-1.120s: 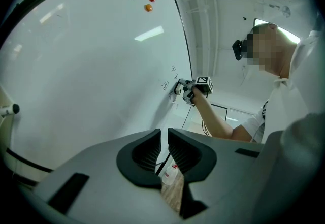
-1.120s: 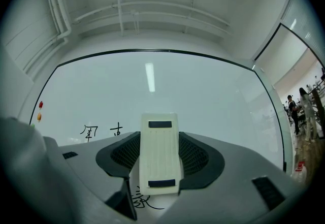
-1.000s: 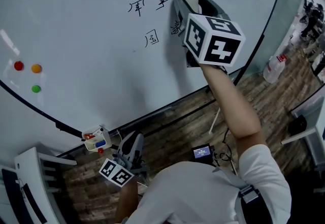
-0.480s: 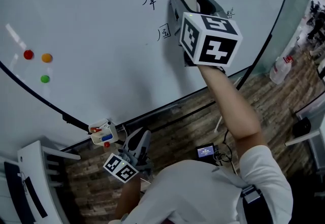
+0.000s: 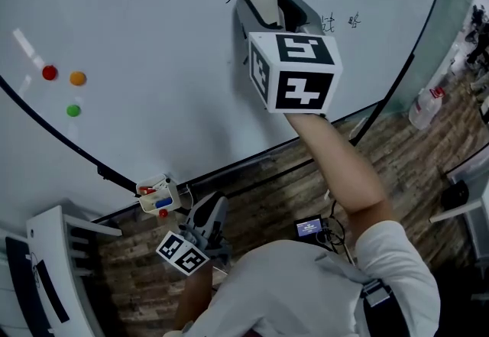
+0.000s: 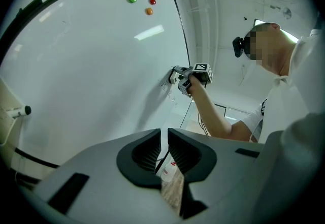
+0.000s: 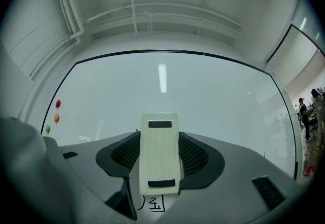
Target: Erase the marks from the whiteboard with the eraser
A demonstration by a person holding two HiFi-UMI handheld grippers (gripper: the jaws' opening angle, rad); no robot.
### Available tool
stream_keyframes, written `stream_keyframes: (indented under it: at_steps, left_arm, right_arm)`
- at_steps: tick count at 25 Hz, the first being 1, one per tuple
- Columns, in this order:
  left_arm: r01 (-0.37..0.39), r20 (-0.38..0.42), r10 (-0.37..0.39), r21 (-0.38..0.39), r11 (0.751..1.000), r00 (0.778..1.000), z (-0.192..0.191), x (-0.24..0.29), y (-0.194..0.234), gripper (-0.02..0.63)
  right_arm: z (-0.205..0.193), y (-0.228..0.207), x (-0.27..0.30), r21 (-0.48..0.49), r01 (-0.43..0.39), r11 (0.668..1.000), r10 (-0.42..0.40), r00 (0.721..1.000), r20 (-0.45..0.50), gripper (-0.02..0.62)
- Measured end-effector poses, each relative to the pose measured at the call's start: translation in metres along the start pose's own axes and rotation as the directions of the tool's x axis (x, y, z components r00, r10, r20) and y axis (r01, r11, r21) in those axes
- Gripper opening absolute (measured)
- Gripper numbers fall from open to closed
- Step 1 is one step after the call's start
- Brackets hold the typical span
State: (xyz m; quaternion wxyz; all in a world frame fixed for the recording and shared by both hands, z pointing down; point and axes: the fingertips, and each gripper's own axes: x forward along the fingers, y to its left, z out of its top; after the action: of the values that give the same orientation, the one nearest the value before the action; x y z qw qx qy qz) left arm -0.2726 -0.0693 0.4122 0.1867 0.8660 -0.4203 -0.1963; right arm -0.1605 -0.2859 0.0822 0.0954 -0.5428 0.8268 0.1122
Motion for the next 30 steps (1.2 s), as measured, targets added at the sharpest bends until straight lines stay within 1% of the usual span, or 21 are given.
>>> stream_keyframes:
  at_steps: [7,13,19,25,28,30]
  left_arm:
    - [-0.011,0.011,0.011,-0.005,1.0,1.0,-0.001,-0.006,-0.002,0.032]
    - [-0.027,0.009,0.027,-0.011,1.0,1.0,-0.005,-0.011,-0.004,0.032]
    - [-0.058,0.003,0.059,-0.022,0.998,0.998,-0.01,-0.021,-0.004,0.032]
    - [-0.099,0.004,0.099,-0.016,0.995,0.995,-0.012,-0.033,-0.005,0.032]
    - [-0.123,0.016,0.123,-0.011,0.992,0.992,-0.012,-0.035,-0.005,0.032]
    - [-0.138,0.029,0.138,-0.006,0.99,0.99,-0.01,-0.035,-0.007,0.032]
  right_arm:
    - [-0.005,0.033,-0.002,-0.033,-0.071,0.997,0.07,0.997,-0.019,0.253]
    - [-0.008,0.055,-0.003,-0.049,-0.111,0.993,0.111,0.994,-0.017,0.253]
    - [-0.013,0.074,-0.005,-0.023,-0.165,0.986,0.164,0.986,-0.021,0.253]
    - [-0.019,0.102,-0.011,0.013,-0.262,0.965,0.263,0.965,-0.027,0.253]
    - [-0.025,0.116,-0.013,0.033,-0.325,0.945,0.326,0.945,-0.036,0.253]
    - [-0.03,0.13,-0.016,0.037,-0.374,0.927,0.376,0.926,-0.048,0.253]
